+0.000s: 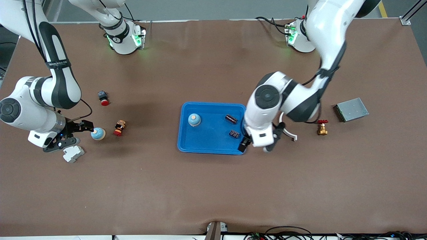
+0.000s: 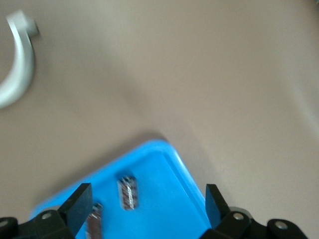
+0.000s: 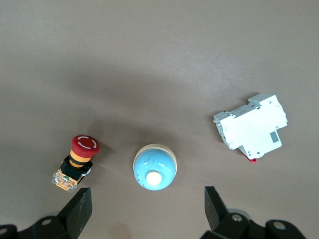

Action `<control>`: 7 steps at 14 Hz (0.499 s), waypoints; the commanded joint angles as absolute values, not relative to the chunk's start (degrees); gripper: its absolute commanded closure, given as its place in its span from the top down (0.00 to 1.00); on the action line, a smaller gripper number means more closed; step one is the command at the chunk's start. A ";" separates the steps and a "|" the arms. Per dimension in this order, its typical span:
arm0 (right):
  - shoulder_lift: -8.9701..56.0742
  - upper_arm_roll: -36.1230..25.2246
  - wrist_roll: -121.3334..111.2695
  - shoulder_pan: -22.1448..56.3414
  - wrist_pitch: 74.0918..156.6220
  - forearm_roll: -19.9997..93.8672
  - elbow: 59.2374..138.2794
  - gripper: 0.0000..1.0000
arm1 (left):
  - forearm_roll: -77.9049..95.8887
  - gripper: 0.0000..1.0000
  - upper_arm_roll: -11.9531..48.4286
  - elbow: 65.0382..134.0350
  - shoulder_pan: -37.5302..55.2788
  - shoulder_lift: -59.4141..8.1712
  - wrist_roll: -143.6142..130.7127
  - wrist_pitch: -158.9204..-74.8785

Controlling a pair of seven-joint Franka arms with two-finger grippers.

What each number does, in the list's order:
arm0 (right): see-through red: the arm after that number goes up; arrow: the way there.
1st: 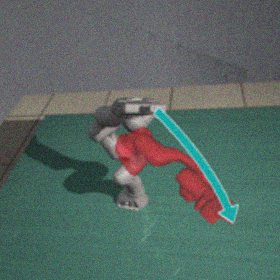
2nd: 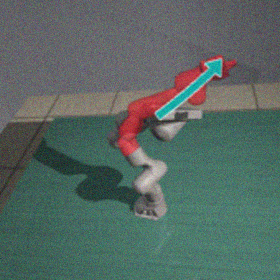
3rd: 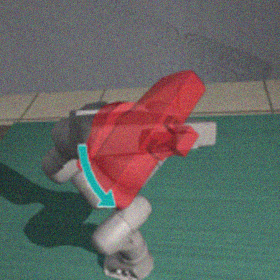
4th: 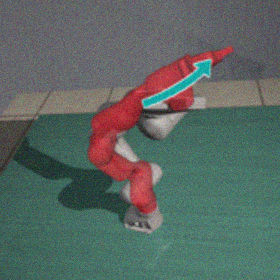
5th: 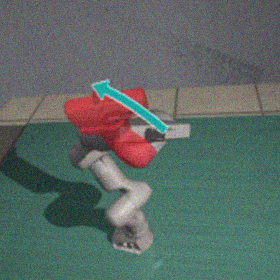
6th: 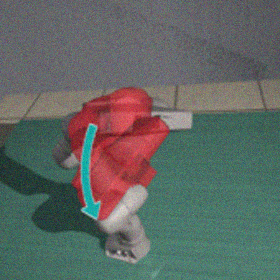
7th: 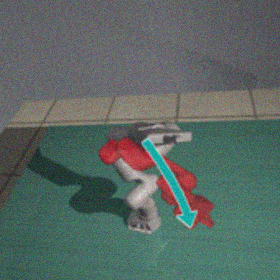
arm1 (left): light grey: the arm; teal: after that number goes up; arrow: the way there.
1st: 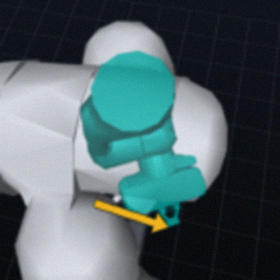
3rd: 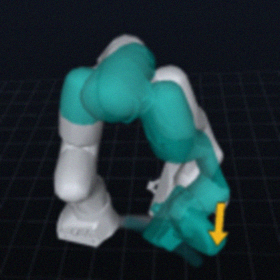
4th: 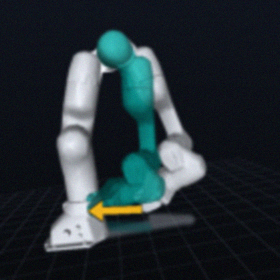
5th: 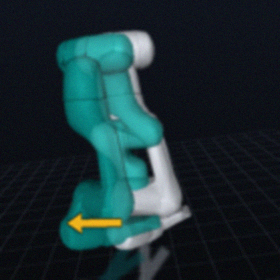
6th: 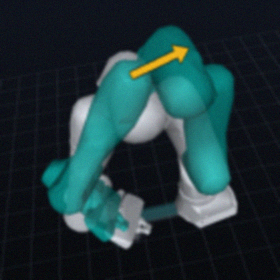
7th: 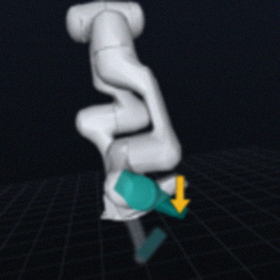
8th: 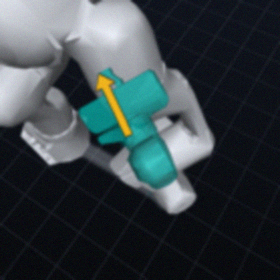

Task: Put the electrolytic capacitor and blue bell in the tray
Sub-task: 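Return the left gripper to rest while the right gripper grasps the bell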

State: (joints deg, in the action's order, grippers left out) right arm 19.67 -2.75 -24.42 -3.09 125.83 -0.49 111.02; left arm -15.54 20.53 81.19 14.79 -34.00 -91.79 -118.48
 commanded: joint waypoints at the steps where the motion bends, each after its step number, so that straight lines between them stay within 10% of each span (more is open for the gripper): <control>1: 19.51 -1.67 -26.10 -4.31 129.27 -1.93 113.72 1.00 | -16.43 1.00 20.48 83.06 9.43 -27.71 -82.91 -114.89; 7: 21.17 -1.67 -27.50 -4.92 138.16 -1.93 119.44 1.00 | -16.00 1.00 21.09 82.88 -4.81 -20.75 -48.74 -108.73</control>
